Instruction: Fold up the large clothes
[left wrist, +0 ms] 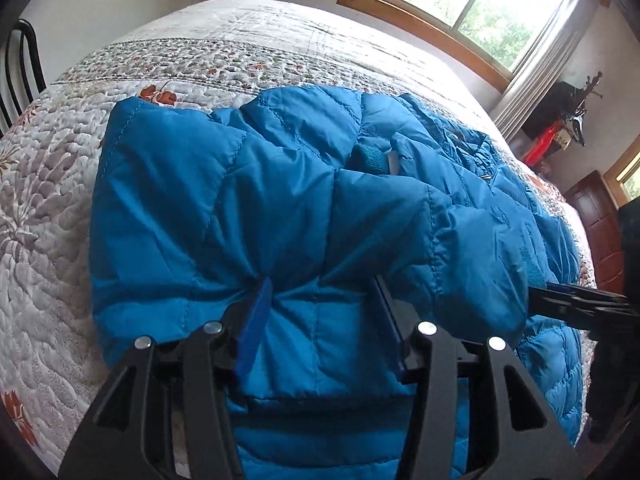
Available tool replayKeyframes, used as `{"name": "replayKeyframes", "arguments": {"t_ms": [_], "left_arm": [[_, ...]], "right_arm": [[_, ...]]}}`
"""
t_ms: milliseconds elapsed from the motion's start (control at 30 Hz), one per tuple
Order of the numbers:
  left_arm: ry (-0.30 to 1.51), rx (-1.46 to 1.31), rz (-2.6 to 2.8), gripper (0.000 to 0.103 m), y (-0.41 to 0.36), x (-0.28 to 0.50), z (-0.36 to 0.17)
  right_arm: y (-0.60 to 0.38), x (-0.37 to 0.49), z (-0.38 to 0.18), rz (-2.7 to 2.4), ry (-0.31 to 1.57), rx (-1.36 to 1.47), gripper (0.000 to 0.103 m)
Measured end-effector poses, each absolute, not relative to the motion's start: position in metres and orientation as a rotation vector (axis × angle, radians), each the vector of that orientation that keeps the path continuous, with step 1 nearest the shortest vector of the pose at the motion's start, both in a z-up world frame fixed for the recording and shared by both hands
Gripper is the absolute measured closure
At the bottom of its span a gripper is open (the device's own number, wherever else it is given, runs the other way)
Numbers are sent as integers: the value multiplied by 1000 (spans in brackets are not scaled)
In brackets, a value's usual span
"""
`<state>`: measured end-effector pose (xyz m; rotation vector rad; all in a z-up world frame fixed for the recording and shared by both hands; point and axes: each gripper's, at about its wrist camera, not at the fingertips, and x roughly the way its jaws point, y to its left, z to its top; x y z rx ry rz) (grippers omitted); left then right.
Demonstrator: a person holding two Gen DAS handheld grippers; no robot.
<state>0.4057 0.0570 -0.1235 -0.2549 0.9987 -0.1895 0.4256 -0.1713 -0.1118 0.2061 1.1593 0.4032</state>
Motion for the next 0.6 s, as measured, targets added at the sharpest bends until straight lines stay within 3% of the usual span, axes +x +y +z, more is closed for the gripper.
{"name": "replayKeyframes", "arguments": {"t_ms": [33,67,400,600], "left_arm": [[998,-262,-191,54,58,406,-122],[995,-270,-191,54,59,404,-121],[828,-290,-186,53,72,382,-75],[831,-245,-183,53,54,392,-71]], "right_arm": [[-172,426,-113,410,1159,221,82],[-173,426,-112,414,1154,227,85],[-261,402,-55,205,934,236,86],[-348,388,-50,69,864,361,86]]}}
